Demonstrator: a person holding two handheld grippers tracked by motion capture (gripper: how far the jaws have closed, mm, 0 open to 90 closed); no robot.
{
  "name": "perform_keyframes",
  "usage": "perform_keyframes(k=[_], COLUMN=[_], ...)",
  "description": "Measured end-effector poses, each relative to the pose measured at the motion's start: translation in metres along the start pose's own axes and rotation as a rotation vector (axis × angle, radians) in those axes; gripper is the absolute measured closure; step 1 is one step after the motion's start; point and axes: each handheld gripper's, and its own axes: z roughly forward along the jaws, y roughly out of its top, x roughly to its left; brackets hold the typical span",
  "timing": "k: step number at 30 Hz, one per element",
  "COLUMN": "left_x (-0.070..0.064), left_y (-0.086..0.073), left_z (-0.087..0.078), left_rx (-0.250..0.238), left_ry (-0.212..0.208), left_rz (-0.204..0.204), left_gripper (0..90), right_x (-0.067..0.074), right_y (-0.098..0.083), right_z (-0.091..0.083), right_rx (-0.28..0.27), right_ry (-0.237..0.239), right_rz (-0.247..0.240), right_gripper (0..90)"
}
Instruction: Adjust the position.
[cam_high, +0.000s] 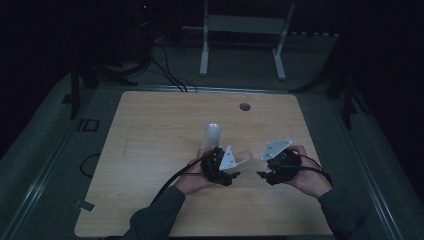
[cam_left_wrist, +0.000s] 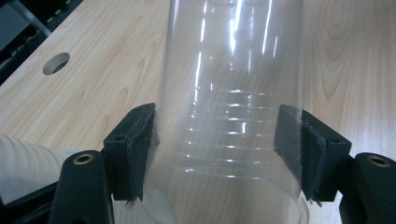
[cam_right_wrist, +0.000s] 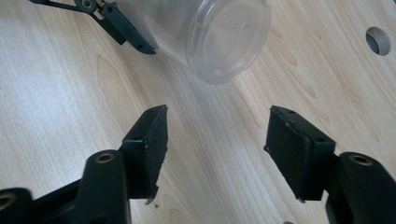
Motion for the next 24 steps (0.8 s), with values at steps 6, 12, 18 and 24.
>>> perform_keyframes(k=[6,12,18,24], left_x=[-0.0012,-0.0032,-0.0065,-0.0073], left_y=[0.0014,0.0024,0.0041,0.0046], left_z=[0.0015,0.0031,0.0039,0.0042], left_rx=[0.019,0.039,0.055,0.062], left_ry=[0.000,0.001,0.010,0.028], left_rz=[0.025,0.051,0.083,0.105], left_gripper=[30.7,30.7,30.6,30.7], right_x=[-0.0031,-0.0047,-0.0044,-0.0040], right_y=[0.0014,0.0022,0.0032,0.0052], right_z=[0.0013,0.0020,0.0032,0.0039], right_rx=[0.042,0.075,0.103,0.122], right_ry=[0.007,0.015,0.031,0.041], right_rz=[-0.023,-0.038,-0.051,-0.070], right_gripper=[39.8,39.1,38.7,37.3])
